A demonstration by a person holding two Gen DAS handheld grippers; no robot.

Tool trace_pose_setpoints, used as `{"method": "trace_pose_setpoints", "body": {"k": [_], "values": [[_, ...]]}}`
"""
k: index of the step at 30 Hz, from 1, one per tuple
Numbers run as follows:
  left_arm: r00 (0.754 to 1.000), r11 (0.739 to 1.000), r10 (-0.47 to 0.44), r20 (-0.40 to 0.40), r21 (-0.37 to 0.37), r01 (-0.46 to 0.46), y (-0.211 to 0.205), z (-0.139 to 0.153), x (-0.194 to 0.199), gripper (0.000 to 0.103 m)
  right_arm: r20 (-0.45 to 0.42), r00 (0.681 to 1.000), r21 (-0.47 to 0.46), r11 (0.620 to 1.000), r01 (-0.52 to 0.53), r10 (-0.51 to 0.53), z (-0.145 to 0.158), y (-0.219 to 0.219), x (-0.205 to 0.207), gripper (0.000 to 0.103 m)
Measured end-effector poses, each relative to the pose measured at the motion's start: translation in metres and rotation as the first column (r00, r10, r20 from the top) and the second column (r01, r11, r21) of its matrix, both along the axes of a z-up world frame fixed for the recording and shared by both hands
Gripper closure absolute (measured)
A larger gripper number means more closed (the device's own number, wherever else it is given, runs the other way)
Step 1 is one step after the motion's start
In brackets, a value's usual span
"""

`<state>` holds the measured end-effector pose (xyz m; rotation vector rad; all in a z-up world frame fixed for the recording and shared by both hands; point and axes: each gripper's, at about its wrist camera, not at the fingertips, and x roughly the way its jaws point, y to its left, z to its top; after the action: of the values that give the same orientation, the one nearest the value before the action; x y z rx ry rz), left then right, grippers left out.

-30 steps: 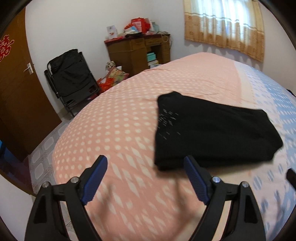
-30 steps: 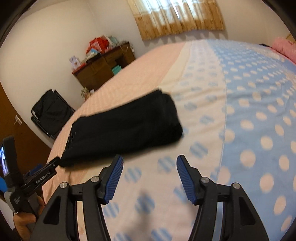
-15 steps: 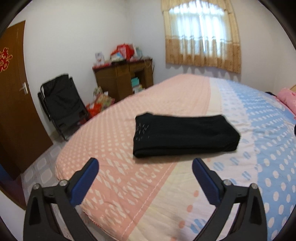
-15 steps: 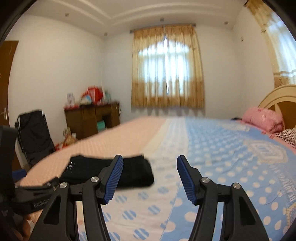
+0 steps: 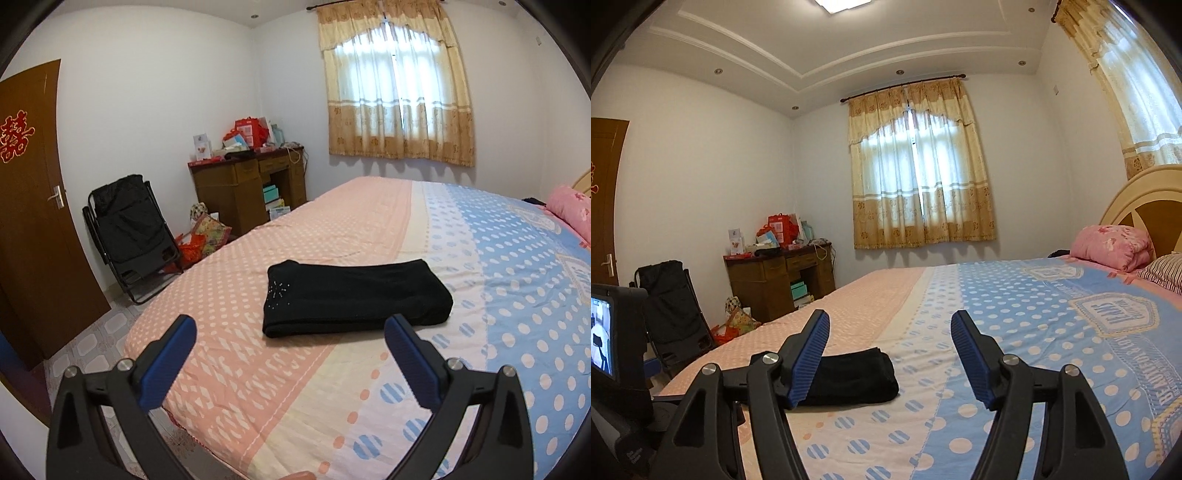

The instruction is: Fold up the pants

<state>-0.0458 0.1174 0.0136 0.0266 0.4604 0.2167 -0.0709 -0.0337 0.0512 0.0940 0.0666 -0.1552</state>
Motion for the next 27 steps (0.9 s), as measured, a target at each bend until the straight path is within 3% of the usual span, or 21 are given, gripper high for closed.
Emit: {"method": "trace_pose_setpoints", "body": {"k": [27], "values": [[1.0,0.998,-0.016,0.024,0.067,0.014,-0.019,0.004,-0.003,0.0,-0.031,0.998,0.055,0.997,0.051,-0.05,-0.006,-0.012,0.001,0.033]]}}
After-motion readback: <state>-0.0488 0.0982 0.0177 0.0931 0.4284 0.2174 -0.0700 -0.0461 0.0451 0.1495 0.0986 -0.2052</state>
